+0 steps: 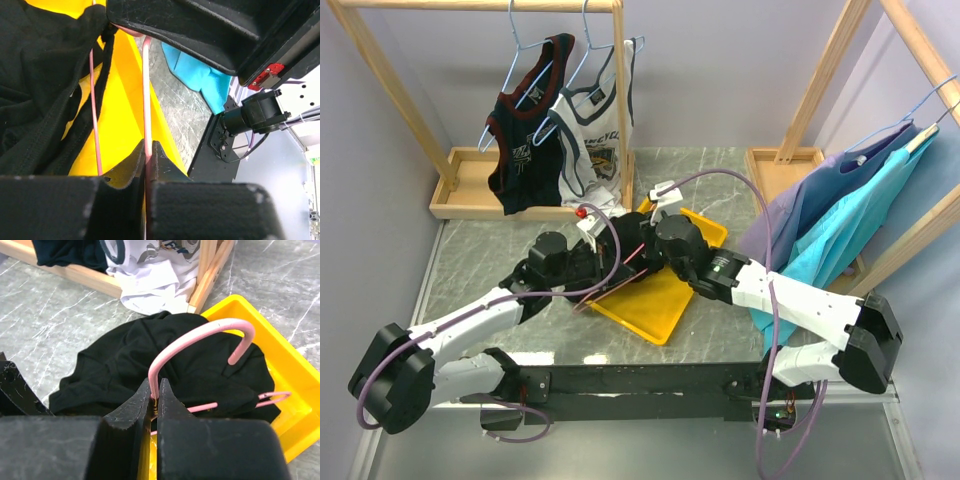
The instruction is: Place the tank top on the hanger
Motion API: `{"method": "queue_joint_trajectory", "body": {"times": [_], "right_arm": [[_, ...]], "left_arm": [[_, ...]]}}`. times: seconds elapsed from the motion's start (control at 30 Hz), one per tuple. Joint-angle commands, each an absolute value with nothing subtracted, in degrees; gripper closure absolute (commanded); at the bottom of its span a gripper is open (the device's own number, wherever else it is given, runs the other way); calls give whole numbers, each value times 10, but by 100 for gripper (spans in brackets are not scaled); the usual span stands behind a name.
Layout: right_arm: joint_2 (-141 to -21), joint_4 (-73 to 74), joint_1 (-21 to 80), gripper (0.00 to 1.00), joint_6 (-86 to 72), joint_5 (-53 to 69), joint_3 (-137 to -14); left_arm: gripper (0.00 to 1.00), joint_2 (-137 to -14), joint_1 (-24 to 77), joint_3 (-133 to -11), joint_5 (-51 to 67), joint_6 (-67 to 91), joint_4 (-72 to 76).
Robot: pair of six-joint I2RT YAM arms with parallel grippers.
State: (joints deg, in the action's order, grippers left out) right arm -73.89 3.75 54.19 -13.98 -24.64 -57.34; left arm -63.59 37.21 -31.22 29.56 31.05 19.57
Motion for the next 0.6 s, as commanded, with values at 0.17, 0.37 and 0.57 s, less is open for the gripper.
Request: {"method": "queue_joint_trajectory", "body": {"times": [0.17,0.37,0.57], "right_arm": [[-755,39,558,100,-141,-370,-589],[-778,55,558,100,-169,-414,-603],[-807,71,559,100,-194,-438,-626]], "left_arm": [[52,-604,375,-368,282,316,168],[44,-562,375,-388,231,326,87],[49,-477,374,-396,-25,394,-102]]}}
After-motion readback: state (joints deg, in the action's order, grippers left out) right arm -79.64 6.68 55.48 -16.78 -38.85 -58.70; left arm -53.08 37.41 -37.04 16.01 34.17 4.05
